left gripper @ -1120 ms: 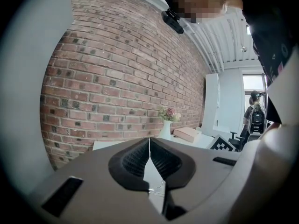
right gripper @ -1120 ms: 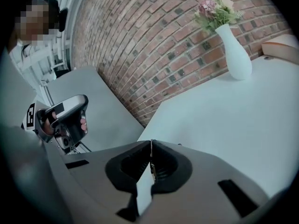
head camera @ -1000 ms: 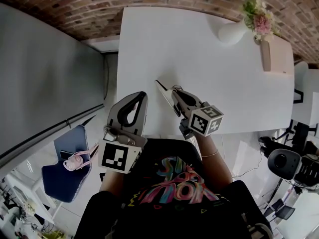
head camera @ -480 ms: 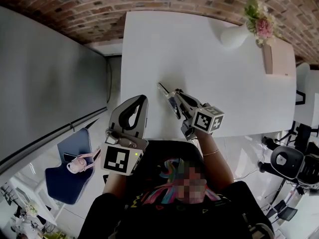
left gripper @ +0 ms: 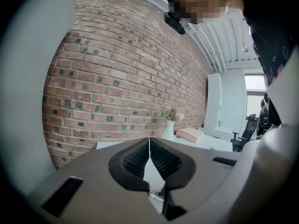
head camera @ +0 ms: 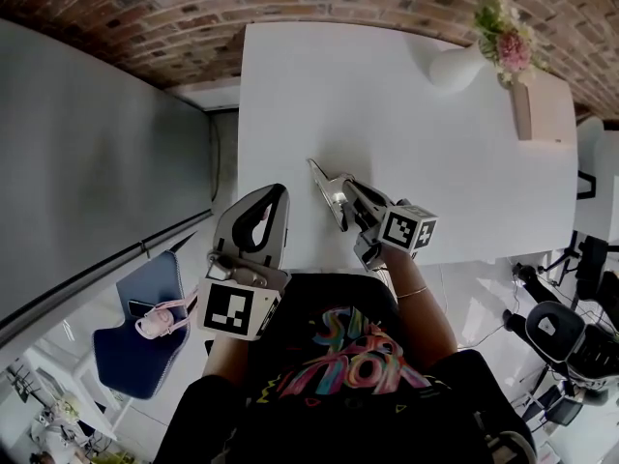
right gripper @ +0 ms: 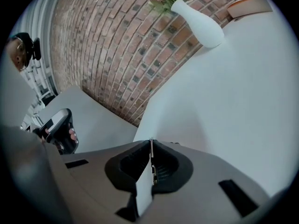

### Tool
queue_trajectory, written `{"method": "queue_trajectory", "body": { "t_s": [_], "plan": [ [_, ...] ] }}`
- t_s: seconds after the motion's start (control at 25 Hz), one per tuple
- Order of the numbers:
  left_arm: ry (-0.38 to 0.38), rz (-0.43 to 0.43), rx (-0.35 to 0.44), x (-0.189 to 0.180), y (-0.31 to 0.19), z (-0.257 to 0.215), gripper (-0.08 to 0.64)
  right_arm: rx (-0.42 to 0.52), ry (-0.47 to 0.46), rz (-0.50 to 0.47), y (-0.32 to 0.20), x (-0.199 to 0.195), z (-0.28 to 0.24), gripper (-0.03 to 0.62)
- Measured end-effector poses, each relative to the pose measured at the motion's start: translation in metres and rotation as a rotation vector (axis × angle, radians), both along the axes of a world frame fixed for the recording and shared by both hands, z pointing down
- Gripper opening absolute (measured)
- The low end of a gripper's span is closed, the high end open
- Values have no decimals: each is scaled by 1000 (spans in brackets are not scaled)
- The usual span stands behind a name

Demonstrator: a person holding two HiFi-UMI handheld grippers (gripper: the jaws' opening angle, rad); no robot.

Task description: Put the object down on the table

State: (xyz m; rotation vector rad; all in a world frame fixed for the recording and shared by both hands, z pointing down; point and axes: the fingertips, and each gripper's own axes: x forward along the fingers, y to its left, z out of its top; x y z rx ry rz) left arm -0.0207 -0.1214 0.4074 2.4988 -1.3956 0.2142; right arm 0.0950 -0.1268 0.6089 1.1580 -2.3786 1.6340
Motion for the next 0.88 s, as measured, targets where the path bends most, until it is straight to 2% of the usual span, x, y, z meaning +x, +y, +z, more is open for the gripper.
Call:
{"method": "queue_trajectory", "body": {
  "t_s": [0.24, 0.88],
  "plan": [
    [-8, 4, 0, 2, 2, 2, 26, -10, -24, 12, -2, 4, 3, 71],
    [-3, 1, 29, 2, 6, -8, 25, 31, -14, 32, 1, 6, -8, 78]
  ]
}}
